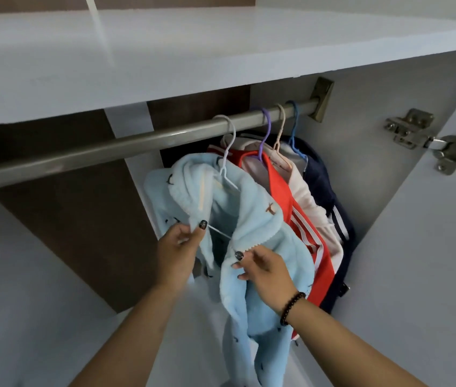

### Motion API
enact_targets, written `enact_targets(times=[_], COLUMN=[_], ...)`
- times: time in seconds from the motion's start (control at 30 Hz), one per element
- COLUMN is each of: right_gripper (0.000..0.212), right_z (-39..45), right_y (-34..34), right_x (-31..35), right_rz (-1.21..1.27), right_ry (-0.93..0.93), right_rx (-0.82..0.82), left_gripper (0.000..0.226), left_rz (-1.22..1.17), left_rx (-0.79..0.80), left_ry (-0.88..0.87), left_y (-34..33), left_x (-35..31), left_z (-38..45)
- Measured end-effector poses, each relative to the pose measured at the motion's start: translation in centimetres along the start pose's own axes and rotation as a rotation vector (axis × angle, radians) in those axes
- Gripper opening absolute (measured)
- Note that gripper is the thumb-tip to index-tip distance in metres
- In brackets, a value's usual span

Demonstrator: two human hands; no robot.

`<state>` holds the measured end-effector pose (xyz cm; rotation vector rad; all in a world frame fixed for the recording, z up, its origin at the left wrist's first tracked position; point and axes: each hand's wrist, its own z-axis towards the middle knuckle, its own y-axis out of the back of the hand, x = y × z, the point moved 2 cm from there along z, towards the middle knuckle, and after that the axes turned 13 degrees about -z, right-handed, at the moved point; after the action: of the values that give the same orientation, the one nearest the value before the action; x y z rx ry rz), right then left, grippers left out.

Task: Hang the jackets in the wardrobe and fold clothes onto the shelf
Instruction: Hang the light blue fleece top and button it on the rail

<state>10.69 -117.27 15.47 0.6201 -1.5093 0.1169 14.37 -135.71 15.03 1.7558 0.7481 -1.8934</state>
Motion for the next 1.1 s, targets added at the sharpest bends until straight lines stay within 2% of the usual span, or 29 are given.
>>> enact_targets(times=[0.13, 0.27, 0.4, 0.53, 0.7, 0.77, 0.9, 1.1], right_gripper=[0.015, 0.016, 0.014, 0.021, 0.023, 0.022, 0.024, 0.023], right_z=[0.7, 1.6, 2.2, 1.4, 1.0, 0.9, 0.3, -0.1], right_y=[-0.6, -1.1, -1.0, -0.6, -0.1, 0.2, 1.0, 1.7], right_x=[-0.3, 1.1, 2.8, 2.9, 3.0, 3.0, 3.0, 3.8], right_rz=[0.114, 0.211, 0.18, 0.115, 0.123, 0.172, 0.138, 0.003], right_ry=[-0.065, -0.069, -0.016, -0.038, -0.047, -0.046, 0.002, 0.099], right_rx=[-0.004, -0.016, -0.016, 0.001, 0.008, -0.023, -0.063, -0.063], left_gripper=[0.025, 0.035, 0.034, 0.023, 0.015, 0.023, 0.011, 0.039], left_rz=[0.096, 0.118, 0.137, 0.063, -0.054, -0.09, -0.018, 0.069], left_rx=[0.008, 0.024, -0.036, -0.097, -0.016, 0.042, 0.099, 0.121], left_ry=[-0.127, -0.132, -0.088, -0.118, -0.088, -0.068, -0.118, -0.162], left_y=[1.3, 1.4, 0.5, -0.1, -0.7, -1.0, -1.4, -1.4], left_x=[-1.6, -1.6, 0.0, 0.0, -0.1, -0.3, -1.4, -2.3], left_z=[-1.5, -4.1, -6.7, -7.0, -6.7, -6.6, -6.4, -6.4])
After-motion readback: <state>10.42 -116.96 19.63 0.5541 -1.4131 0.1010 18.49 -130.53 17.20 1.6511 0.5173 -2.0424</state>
